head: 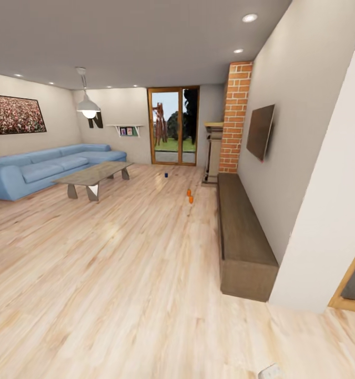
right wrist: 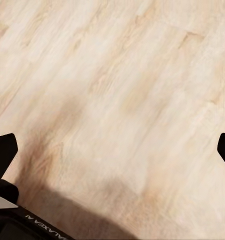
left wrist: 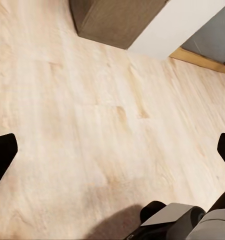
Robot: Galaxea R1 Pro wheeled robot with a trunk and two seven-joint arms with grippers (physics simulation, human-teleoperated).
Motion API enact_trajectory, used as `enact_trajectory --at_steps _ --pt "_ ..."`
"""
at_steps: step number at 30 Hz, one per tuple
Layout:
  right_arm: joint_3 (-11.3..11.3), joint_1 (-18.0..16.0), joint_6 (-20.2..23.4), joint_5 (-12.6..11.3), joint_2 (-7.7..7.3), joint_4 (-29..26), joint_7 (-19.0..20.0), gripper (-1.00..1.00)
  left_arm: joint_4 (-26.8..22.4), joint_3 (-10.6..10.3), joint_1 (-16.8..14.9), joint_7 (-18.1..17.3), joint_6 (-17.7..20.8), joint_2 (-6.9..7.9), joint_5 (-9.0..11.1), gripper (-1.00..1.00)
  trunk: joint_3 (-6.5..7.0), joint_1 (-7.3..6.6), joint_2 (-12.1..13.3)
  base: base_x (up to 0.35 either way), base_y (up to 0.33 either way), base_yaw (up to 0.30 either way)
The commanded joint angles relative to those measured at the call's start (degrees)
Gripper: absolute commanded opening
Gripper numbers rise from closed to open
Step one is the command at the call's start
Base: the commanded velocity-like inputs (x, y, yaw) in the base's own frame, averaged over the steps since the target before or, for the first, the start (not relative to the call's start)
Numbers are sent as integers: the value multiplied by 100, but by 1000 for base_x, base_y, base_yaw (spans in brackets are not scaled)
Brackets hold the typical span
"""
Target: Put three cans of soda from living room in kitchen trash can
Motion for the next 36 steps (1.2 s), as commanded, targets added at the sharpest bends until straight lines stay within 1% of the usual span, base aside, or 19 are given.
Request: enact_trajectory --at_steps 1,36 --pt "0 1 0 0 0 0 0 100 0 0 0 -1 0 -2 0 100 -2 0 0 332 140 241" --pt "0 1 1 0 9 0 -17 100 0 0 0 -5 9 0 0 100 -110 0 0 333 148 245"
